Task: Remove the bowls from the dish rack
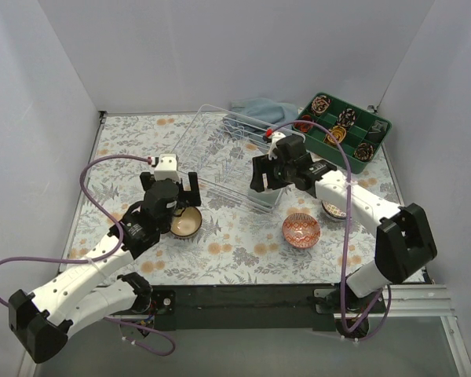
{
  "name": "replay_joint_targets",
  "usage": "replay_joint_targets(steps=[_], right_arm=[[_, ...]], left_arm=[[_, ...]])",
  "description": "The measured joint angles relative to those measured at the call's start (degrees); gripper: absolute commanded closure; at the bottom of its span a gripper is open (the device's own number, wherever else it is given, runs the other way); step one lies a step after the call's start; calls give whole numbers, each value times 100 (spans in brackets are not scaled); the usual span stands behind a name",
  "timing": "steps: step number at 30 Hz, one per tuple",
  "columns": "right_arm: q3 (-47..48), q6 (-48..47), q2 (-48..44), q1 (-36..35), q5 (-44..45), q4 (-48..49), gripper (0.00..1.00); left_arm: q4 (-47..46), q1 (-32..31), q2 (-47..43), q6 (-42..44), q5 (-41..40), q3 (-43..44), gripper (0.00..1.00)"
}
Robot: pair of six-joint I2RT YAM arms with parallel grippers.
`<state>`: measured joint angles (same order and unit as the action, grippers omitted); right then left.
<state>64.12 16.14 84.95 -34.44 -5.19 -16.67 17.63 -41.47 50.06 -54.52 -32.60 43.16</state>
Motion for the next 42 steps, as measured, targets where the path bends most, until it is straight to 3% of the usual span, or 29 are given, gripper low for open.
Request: replay_joint_targets(steps=[11,27,36,42], right_arm=[[658,125,1241,-9,-46,9,23],[3064,-136,3228,-9,-50,92,21],[3300,-1060,3368,-20,125,17,20],[2935,-2055,2962,-125,599,-57,17]], left_arm=[[-302,273,-570,74,-302,-219,2],[-328,734,-704,-37,136,-262,2],[-352,769,-706,-39,201,-315,2],[-352,800,-708,-39,219,-315,2]])
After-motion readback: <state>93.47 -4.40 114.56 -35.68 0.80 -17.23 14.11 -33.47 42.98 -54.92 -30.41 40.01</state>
